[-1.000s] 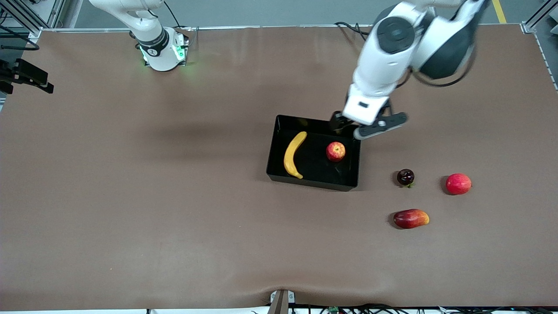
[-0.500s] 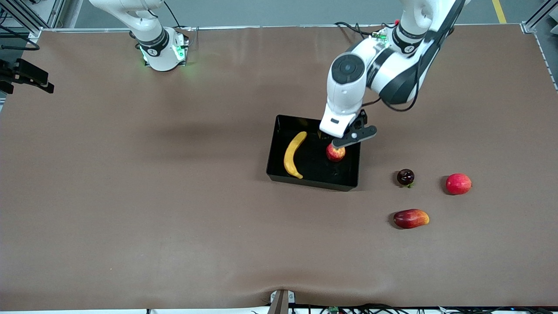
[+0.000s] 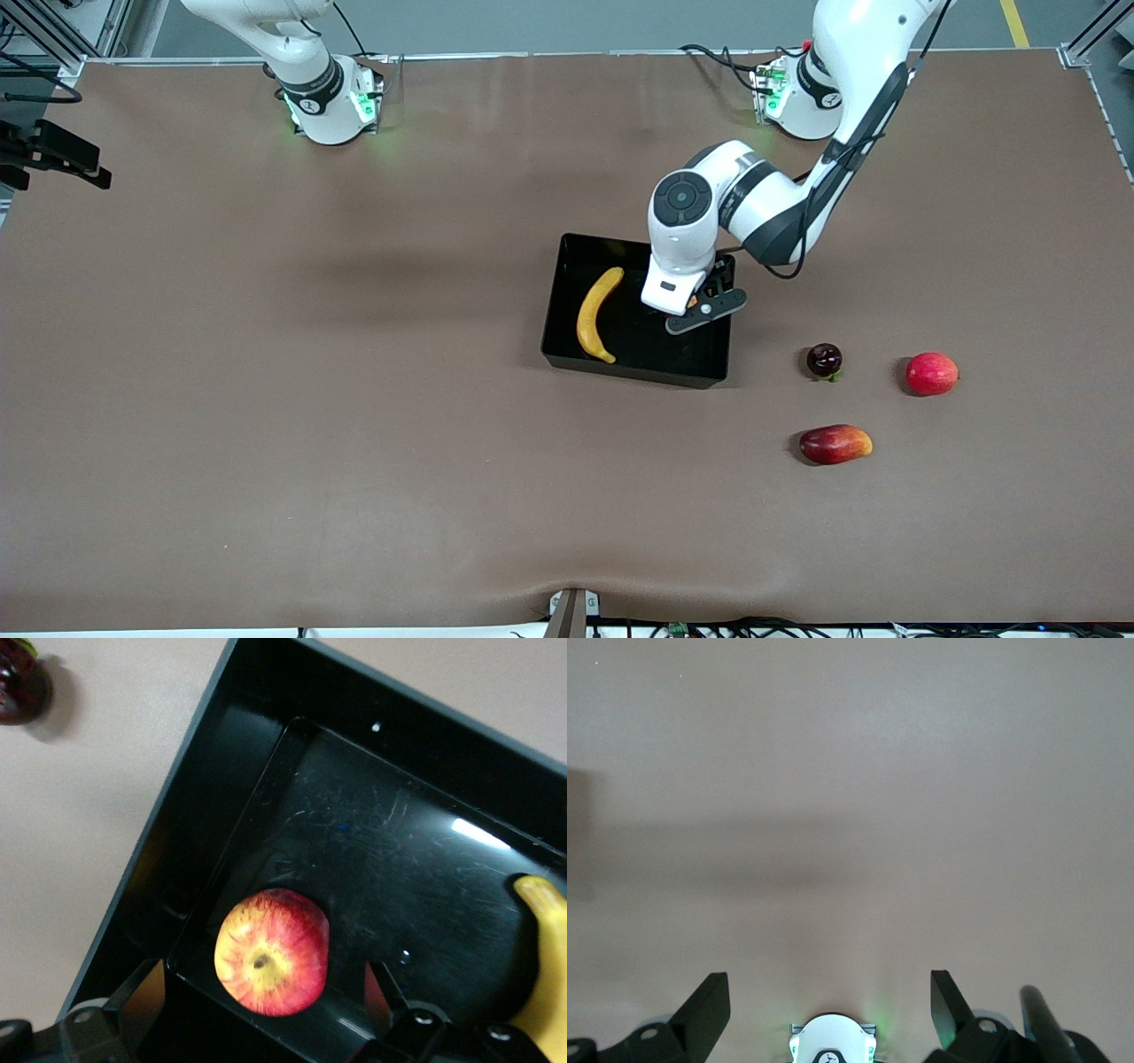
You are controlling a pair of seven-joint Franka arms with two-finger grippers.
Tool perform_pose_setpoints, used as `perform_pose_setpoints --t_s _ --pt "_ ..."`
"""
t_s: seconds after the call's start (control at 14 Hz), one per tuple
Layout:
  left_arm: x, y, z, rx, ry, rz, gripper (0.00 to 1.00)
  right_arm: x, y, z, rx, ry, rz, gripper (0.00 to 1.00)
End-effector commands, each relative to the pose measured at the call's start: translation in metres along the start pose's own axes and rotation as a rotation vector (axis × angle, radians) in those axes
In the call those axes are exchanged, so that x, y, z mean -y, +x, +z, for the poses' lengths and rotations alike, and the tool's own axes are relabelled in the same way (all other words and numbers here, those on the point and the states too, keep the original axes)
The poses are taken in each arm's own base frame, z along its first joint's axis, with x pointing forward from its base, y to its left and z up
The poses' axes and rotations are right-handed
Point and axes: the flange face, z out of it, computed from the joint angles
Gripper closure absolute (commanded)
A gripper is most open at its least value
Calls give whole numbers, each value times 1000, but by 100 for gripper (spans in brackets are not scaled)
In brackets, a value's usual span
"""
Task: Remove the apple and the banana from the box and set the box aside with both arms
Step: 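Lower the left gripper and grasp the red-yellow apple in the tray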
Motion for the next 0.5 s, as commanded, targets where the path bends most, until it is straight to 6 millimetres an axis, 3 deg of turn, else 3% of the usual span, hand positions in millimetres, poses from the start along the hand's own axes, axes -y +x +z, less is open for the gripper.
perform_pose_setpoints --t_s 0.0,0.43 --pt "-6 -1 18 -3 2 -17 0 1 -1 -3 3 -4 -4 0" --pt "-13 -7 61 -17 20 -58 0 6 -1 0 15 -6 -10 0"
